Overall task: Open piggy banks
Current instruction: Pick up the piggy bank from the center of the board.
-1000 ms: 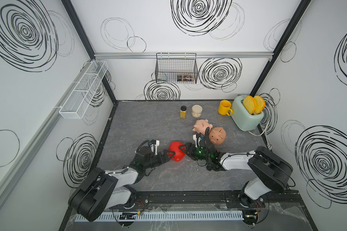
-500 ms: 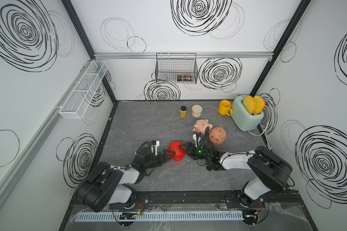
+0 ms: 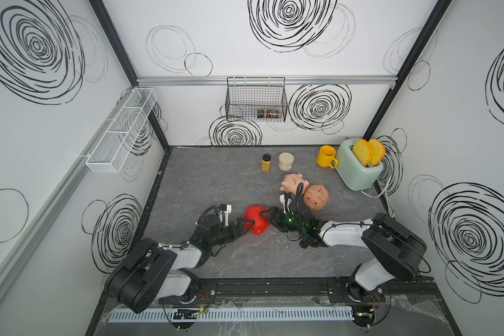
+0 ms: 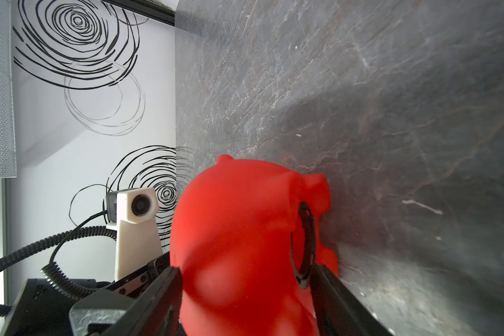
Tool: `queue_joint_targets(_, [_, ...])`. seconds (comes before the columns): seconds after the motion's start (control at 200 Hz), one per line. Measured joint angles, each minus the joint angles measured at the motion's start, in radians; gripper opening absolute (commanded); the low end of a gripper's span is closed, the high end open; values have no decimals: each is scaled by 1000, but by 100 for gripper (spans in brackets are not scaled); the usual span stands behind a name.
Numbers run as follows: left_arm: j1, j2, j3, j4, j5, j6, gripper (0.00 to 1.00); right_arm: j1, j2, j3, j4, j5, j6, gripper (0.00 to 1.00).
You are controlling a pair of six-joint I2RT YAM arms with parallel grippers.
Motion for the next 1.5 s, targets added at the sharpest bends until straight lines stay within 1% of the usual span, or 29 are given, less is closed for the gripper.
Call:
queue_joint_targets(0.23, [1,-10,0,-12,-2,-13,96,0,0,1,-2,-1,-3,73])
queue_joint_targets(0.54, [15,-1,0,9,-6,-80,96,0,0,2,-2,0,-3,73])
queue_joint_targets(0.625, [15,11,0,27,-6,-93,100,1,0,2,-2,0,-3,73])
queue_joint_targets(0.685, [15,20,0,41,-6,-100,96,2,0,2,-2,0,-3,73])
queue_joint_targets(0.791, [17,34,0,50,-6,-107,94,2,0,2,-2,0,-3,73])
queue_joint_targets(0.941, [18,52,0,68,-6,-113,87,2,0,2,-2,0,-3,73])
queue_joint_targets(1.151, [20,59,0,79,-6,-113,83,2,0,2,-2,3,-3,73])
queue_joint_targets(1.231, [21,59,0,78,-6,-111,82,2,0,2,-2,3,-7,77])
queue_joint_targets(1.351, [21,54,2,68,-8,-96,82,3,-9,2,-21,4,-24,89])
queue_joint_targets(1.411, [21,41,10,43,-14,-78,82,11,-34,1,-56,6,-44,93])
queue_joint_targets(1.501, [21,1,31,-28,-36,-41,82,40,-115,0,-123,31,-80,95])
